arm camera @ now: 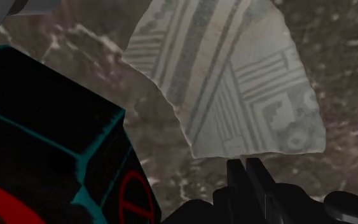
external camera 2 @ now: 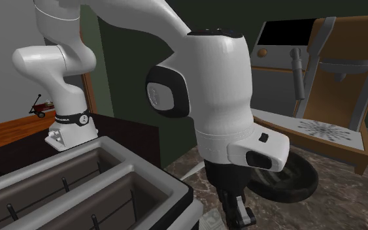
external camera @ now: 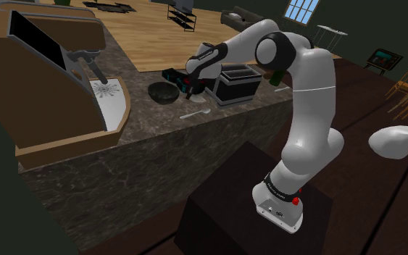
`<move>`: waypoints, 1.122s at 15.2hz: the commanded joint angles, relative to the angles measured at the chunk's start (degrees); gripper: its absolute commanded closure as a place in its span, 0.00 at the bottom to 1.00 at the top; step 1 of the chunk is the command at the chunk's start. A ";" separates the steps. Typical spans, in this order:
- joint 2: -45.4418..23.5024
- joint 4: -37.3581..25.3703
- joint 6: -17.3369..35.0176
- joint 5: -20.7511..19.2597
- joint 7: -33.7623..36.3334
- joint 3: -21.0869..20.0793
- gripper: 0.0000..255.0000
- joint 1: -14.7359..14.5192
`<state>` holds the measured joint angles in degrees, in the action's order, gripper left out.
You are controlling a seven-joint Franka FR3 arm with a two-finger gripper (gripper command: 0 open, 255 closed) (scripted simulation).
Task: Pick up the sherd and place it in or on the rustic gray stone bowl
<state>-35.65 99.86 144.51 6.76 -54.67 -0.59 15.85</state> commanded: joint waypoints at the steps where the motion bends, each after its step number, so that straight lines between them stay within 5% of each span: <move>1: -0.82 0.15 0.11 0.02 -0.04 -0.06 1.00 -0.02; 3: 0.47 0.70 -0.16 0.18 -0.77 -0.10 1.00 0.61; 4: 0.47 0.70 -0.16 0.19 -0.77 -0.10 0.00 0.61; 11: 8.00 6.59 -4.28 -6.23 -35.76 -4.87 0.00 11.09; 17: 4.41 6.02 -1.26 -6.55 -35.56 -4.71 0.00 10.79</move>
<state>-30.63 106.04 142.80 0.27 -90.12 -5.32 26.65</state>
